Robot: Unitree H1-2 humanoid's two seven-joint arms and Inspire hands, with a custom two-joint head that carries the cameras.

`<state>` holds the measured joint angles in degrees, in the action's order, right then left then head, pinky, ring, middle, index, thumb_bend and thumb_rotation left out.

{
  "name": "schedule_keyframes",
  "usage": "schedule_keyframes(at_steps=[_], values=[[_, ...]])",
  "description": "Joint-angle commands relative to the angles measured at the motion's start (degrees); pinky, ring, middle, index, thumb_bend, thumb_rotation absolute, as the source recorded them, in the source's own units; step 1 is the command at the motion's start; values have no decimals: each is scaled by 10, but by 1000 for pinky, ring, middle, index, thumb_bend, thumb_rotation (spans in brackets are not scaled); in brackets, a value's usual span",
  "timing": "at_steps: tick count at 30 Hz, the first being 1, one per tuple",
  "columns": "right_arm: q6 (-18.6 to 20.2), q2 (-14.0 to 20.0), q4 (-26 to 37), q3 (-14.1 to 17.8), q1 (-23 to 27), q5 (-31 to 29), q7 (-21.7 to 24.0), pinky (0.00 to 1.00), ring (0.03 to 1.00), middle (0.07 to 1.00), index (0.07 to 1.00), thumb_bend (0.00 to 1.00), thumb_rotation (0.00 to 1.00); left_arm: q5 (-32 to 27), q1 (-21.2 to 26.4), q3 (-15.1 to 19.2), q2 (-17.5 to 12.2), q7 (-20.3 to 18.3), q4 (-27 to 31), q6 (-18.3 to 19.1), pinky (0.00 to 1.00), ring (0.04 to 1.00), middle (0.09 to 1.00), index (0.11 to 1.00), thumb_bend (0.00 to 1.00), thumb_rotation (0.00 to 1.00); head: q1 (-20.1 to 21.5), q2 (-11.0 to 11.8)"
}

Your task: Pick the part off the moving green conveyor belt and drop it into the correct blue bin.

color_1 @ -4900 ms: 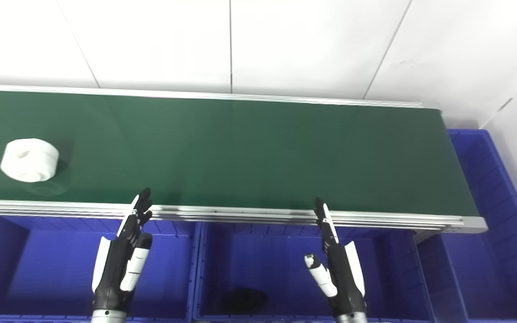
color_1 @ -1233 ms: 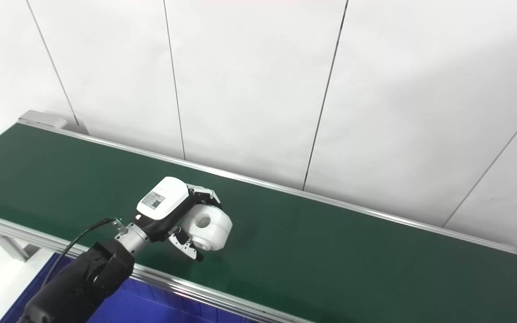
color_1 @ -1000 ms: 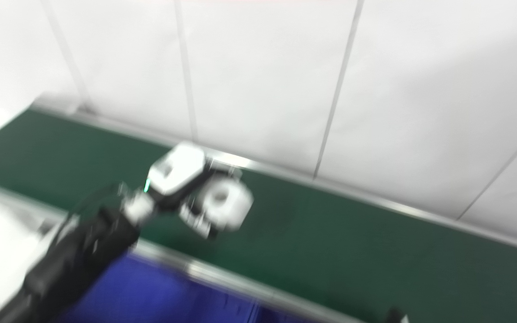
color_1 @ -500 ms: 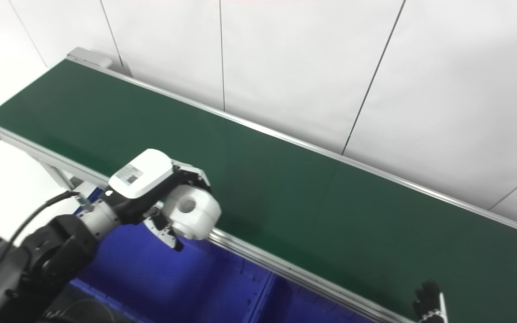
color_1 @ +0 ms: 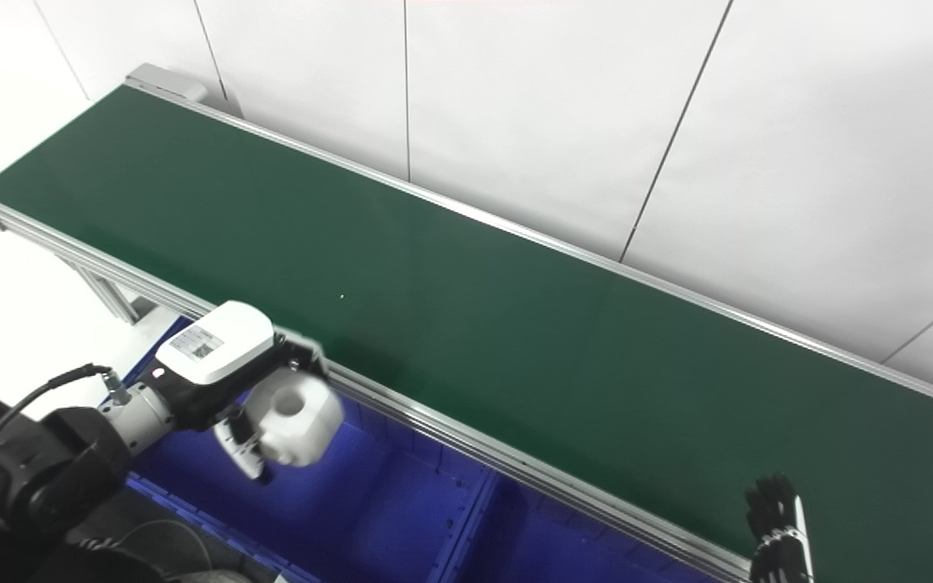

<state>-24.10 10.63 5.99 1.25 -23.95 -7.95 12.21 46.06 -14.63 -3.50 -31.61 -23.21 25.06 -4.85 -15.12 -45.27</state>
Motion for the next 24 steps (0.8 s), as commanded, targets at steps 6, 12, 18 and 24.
schedule_keyframes(at_steps=[6,12,18,24], values=[[-27,-4,15,4,-3,1,-1,985,963,972,1000,810,988,-22,27,1,-31,-54,-1,26,385,457,481,496,521,0,7,4],[-27,-11,22,2,-7,11,-5,971,956,967,1000,788,992,33,27,0,-31,-36,-39,27,382,449,474,502,521,0,13,5],[-26,-19,25,-1,-8,13,-8,960,950,968,1000,784,983,36,29,0,-36,-33,-59,22,385,476,499,503,521,12,18,8],[-28,-22,17,2,-4,16,-8,947,937,959,1000,792,976,31,29,9,-30,-20,-55,29,624,737,779,761,903,387,17,11]])
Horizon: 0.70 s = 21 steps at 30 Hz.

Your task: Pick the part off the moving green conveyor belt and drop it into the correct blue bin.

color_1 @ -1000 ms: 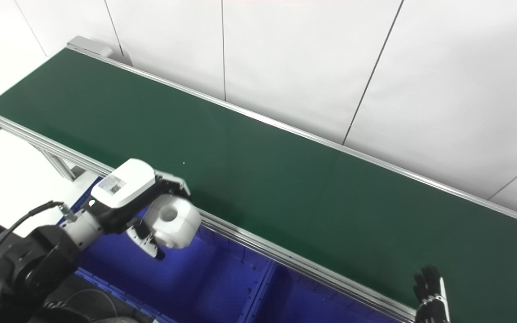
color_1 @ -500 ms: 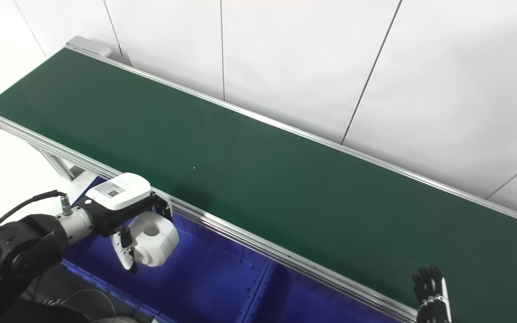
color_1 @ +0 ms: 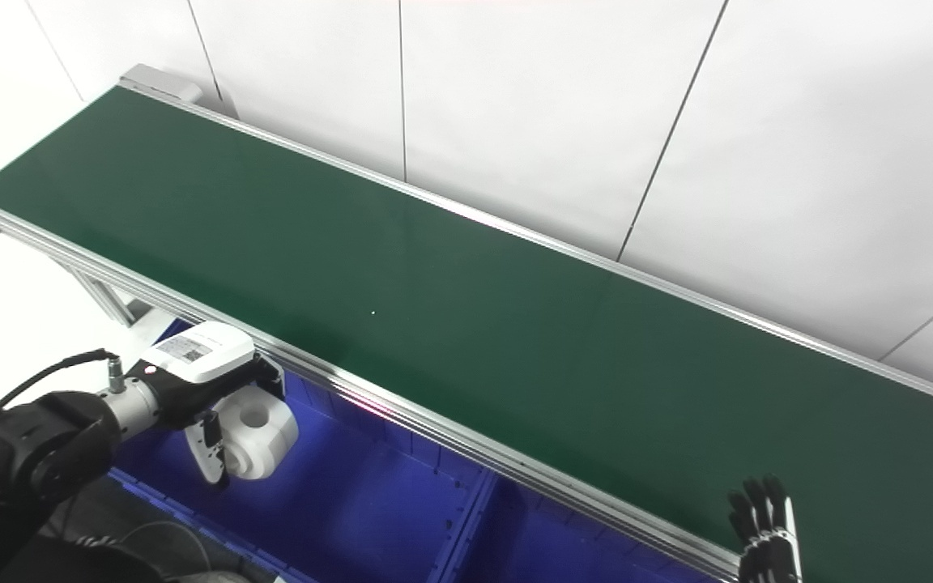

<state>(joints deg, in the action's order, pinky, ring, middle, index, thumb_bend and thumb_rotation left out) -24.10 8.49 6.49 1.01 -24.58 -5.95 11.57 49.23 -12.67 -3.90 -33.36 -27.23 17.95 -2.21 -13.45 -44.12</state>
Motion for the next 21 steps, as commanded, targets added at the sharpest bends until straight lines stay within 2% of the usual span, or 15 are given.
schedule_keyframes(at_steps=[1,5,10,12,15,21], values=[[-28,-1,11,4,2,-5,-1,950,939,960,1000,792,973,-2,10,14,-12,22,18,3,660,760,797,781,923,415,1,0],[-27,0,10,3,3,-4,-1,959,944,965,1000,781,977,-7,9,16,-12,21,29,4,696,790,831,813,976,527,2,1],[-27,-1,6,5,5,-6,3,957,938,963,1000,765,970,-32,6,22,-7,16,46,14,702,803,851,828,995,538,1,3],[-27,-2,4,5,6,-8,5,956,938,964,1000,757,967,-57,5,27,-7,26,49,2,691,799,851,831,996,558,1,4],[-28,-4,6,3,6,-3,1,952,938,962,1000,771,966,-122,3,39,-4,43,55,-20,668,796,858,849,989,586,6,4],[-26,-12,10,-3,3,-2,-1,956,936,961,1000,763,957,-317,1,49,15,21,117,1,666,847,916,904,959,573,39,1]])
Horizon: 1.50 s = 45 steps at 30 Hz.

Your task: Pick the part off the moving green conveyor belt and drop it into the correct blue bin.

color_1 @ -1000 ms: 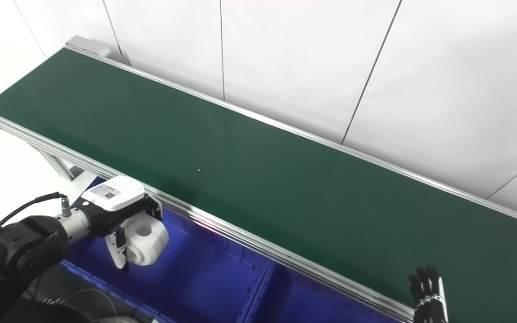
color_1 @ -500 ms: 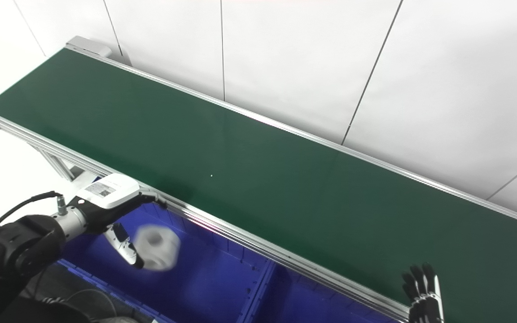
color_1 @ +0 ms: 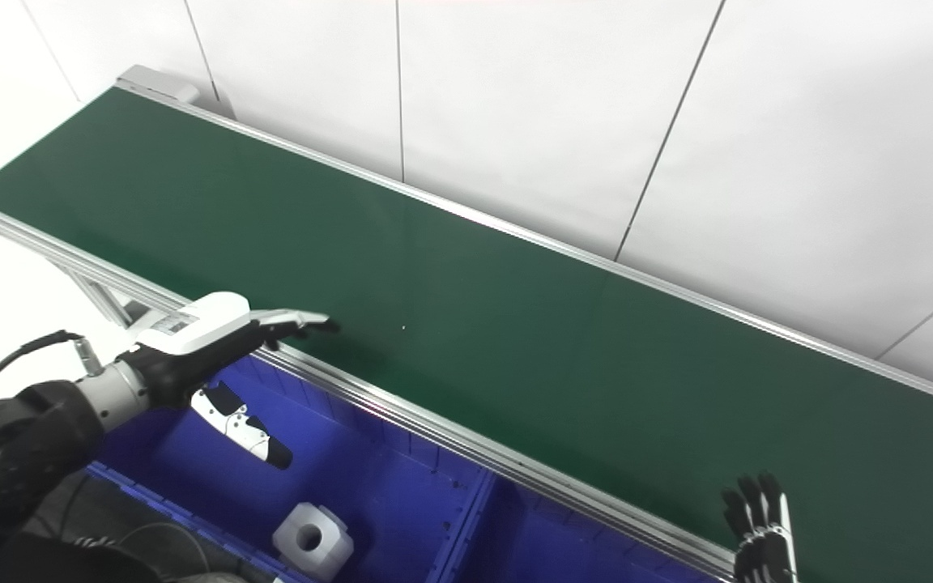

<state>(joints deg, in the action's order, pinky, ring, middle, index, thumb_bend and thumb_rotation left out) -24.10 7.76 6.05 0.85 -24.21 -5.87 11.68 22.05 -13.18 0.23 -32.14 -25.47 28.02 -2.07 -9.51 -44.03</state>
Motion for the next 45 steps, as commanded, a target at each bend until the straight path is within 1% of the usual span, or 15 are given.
schedule_keyframes(at_steps=[1,4,5,6,8,12,13,15,18,20,23,27,32,40,45], values=[[-26,-9,17,-4,-2,2,-5,955,934,960,1000,759,956,-78,7,7,8,3,23,4,685,864,926,914,958,578,22,-2],[-22,-20,28,-13,-6,17,-12,948,931,953,1000,761,945,-181,2,0,43,10,36,11,813,937,967,943,956,606,55,-4],[-19,-25,30,-16,-7,25,-16,937,924,944,1000,776,938,-201,-3,-10,67,16,42,14,844,948,975,952,977,659,89,-6],[-18,-29,31,-19,-8,32,-20,935,923,943,1000,779,937,-213,-7,-17,83,19,47,16,849,949,975,954,981,669,96,-7],[-7,-45,40,-25,-11,66,-35,907,909,931,1000,801,939,-226,-15,-40,128,31,41,10,851,948,980,971,969,701,152,-9],[5,-76,52,-44,-17,115,-57,897,907,929,1000,803,943,-206,-33,-64,190,59,28,28,844,921,968,989,911,812,237,-8],[7,-84,53,-49,-18,124,-62,895,905,929,999,797,935,-198,-37,-68,202,63,27,31,863,919,963,988,781,859,242,-8],[7,-99,53,-56,-20,143,-74,891,898,923,994,799,929,-183,-44,-78,218,72,19,32,870,926,967,993,645,915,269,-7],[-3,-120,40,-68,-20,162,-90,895,901,923,993,800,929,-186,-46,-81,221,78,-19,12,856,926,970,996,629,926,310,5],[-7,-126,33,-75,-21,165,-98,910,909,927,990,799,919,-195,-42,-76,223,84,-55,-13,862,917,959,992,623,872,318,7],[-10,-132,26,-85,-22,171,-110,918,908,928,991,788,918,-205,-37,-65,225,93,-101,-51,922,936,966,995,627,821,336,7],[-8,-137,23,-94,-23,182,-123,914,908,930,993,784,924,-225,-29,-52,223,96,-138,-84,918,928,965,993,679,790,354,-1],[5,-140,30,-100,-21,191,-134,904,903,934,988,778,923,-231,-23,-50,232,101,-157,-93,923,942,980,1000,763,800,369,-22],[53,-131,61,-97,-10,188,-130,904,907,936,992,775,928,-222,-8,-49,252,119,-179,-98,940,979,1000,1000,812,828,376,-65],[64,-129,64,-99,-2,182,-131,908,911,944,994,790,935,-226,-5,-50,252,119,-180,-96,966,996,1000,1000,829,824,378,-65]])
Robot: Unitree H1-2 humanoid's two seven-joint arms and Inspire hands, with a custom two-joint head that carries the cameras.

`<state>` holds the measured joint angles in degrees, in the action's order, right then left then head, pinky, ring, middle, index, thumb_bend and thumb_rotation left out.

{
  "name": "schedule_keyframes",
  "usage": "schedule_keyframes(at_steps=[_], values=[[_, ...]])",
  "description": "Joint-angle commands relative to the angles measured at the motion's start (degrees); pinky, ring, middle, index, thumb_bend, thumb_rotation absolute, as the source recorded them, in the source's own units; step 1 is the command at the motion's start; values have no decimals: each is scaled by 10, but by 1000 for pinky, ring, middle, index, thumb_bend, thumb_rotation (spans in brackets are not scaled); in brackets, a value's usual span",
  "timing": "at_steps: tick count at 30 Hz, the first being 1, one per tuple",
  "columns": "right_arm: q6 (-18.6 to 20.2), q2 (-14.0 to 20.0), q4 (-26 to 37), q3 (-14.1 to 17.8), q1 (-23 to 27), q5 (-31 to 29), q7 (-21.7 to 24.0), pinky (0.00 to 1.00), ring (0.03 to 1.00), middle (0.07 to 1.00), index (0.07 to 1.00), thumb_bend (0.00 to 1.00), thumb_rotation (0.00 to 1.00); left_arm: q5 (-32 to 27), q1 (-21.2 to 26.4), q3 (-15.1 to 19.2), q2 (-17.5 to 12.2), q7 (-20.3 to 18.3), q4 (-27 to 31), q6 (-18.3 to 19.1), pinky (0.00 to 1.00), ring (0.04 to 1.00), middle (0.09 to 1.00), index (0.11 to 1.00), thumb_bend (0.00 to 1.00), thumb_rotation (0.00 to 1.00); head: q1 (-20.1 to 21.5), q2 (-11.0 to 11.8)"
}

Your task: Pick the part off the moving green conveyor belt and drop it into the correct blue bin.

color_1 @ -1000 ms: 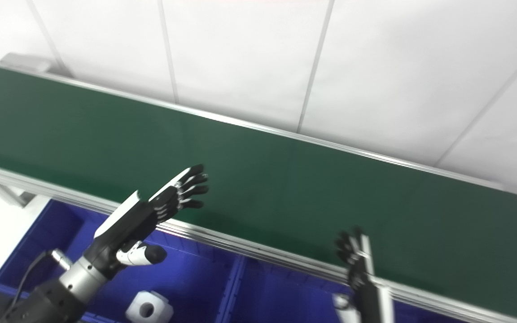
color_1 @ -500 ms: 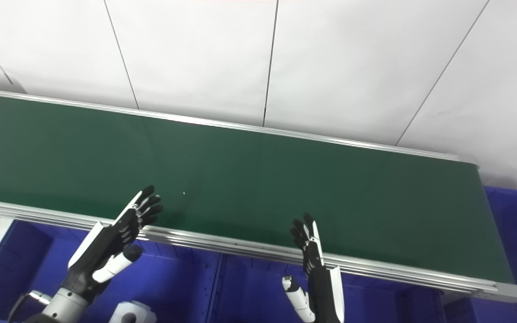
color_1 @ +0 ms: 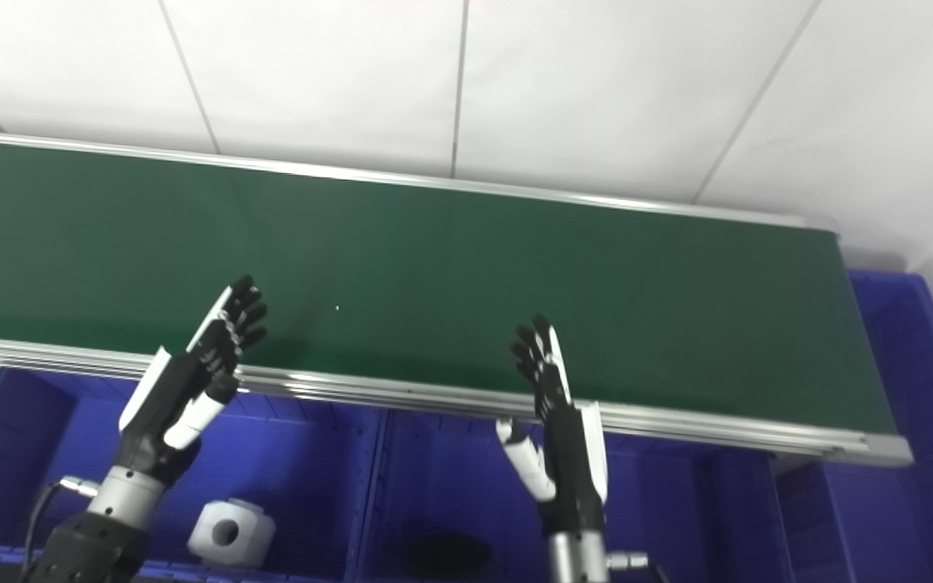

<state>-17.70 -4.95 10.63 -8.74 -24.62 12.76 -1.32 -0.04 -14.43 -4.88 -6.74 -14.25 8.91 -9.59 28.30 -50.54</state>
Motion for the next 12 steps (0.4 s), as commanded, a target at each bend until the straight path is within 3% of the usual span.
schedule_keyframes(at_steps=[1,6,12], values=[[0,-2,17,-3,3,-6,-2,911,911,943,993,792,934,-5,7,1,-2,8,13,-19,968,996,1000,1000,835,821,3,0],[-4,-6,8,-6,5,3,-8,902,911,940,996,800,941,-17,8,5,-8,3,10,-19,991,1000,1000,1000,822,805,33,13],[-7,-11,1,-10,4,2,-14,904,910,939,999,785,931,-21,7,6,-12,2,8,-20,971,999,1000,1000,781,799,28,18]])
